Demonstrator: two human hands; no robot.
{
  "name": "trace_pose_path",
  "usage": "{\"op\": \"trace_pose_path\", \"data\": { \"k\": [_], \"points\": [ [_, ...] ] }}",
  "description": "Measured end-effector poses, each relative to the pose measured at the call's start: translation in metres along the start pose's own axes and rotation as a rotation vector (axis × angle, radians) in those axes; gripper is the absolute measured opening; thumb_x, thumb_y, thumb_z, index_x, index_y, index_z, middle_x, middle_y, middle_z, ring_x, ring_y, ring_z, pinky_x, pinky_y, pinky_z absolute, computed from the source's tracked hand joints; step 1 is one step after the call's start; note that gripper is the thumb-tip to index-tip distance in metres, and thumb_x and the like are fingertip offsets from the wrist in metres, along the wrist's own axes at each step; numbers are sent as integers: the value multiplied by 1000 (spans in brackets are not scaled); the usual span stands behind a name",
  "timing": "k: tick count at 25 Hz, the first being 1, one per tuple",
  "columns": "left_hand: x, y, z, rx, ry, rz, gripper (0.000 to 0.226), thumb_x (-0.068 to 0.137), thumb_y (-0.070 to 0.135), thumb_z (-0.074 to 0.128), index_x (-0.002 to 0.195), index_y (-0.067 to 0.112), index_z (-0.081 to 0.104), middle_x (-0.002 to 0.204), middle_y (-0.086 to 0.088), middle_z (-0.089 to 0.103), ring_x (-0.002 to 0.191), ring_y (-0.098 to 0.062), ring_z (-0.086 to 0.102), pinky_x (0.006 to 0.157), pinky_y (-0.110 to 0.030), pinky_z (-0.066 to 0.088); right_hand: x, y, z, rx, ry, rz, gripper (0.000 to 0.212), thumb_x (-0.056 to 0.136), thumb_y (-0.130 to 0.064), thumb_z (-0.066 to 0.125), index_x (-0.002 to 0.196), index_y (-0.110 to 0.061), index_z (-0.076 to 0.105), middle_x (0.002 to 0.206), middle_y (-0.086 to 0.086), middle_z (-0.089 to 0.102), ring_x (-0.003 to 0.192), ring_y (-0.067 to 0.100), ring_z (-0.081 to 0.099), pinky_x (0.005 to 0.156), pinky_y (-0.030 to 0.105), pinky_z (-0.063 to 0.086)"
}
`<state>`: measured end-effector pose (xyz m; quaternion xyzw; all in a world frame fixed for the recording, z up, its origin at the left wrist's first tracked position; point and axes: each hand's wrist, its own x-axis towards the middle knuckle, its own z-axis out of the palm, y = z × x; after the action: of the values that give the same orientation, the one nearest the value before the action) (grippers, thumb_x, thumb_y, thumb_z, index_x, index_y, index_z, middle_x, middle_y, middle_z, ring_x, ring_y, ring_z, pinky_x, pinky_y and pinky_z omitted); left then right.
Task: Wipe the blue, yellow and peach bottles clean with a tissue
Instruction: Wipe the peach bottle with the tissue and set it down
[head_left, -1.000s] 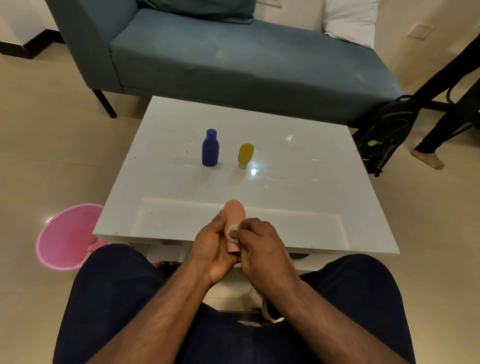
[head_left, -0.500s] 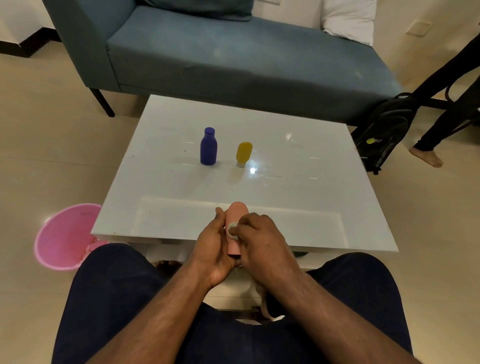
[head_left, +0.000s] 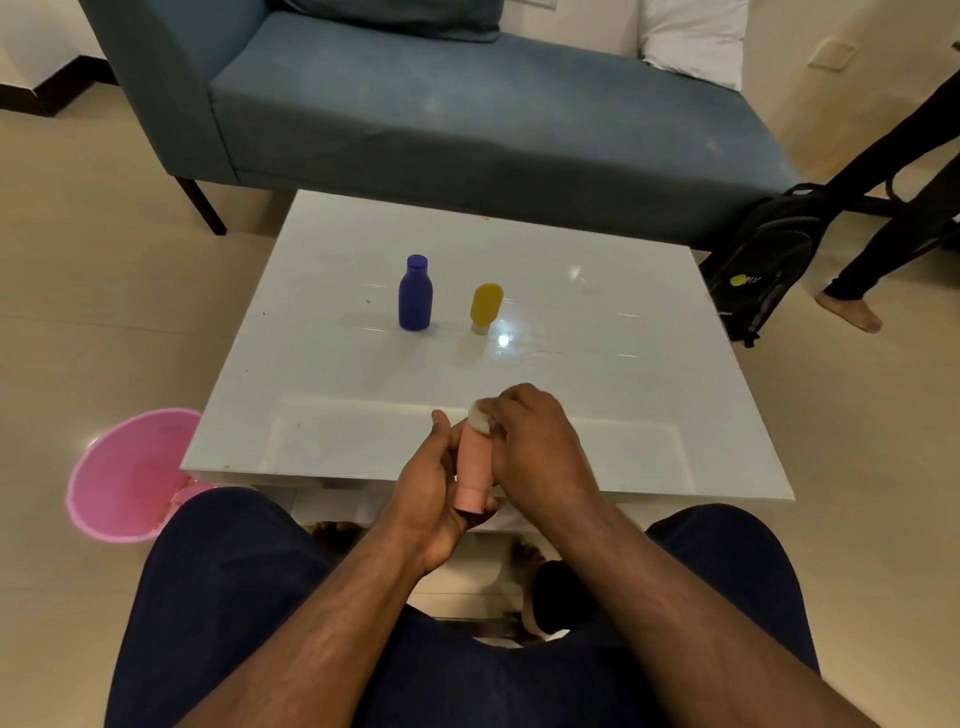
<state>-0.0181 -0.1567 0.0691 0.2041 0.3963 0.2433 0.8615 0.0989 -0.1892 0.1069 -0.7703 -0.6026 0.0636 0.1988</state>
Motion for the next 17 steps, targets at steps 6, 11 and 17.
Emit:
{"op": "trace_pose_path", "data": {
  "k": [6,11,17],
  "points": [
    [-3,1,-2,7,-49,-14,61,100,61,37,129,16,66,122,-15,72,113,-31,68,85,-47,54,-22,-13,2,-40,-84,-195,28,79,-15,71,107,-17,69,99,-3,59,91,14,49,73,18,36],
    [-5,1,1,51,13,2,39,98,40,57,127,15,59,106,-16,64,71,-21,60,48,-26,47,8,10,-8,332,28,217,23,91,-10,55,104,-22,70,103,-9,62,91,1,54,80,12,41],
    [-5,1,3,57,16,32,34,102,41,51,128,19,53,102,-9,65,63,-15,59,42,-22,36,-17,-10,-11,602,71,301,21,90,-14,61,94,-32,69,96,-20,62,93,-6,56,76,9,45]
  ]
}}
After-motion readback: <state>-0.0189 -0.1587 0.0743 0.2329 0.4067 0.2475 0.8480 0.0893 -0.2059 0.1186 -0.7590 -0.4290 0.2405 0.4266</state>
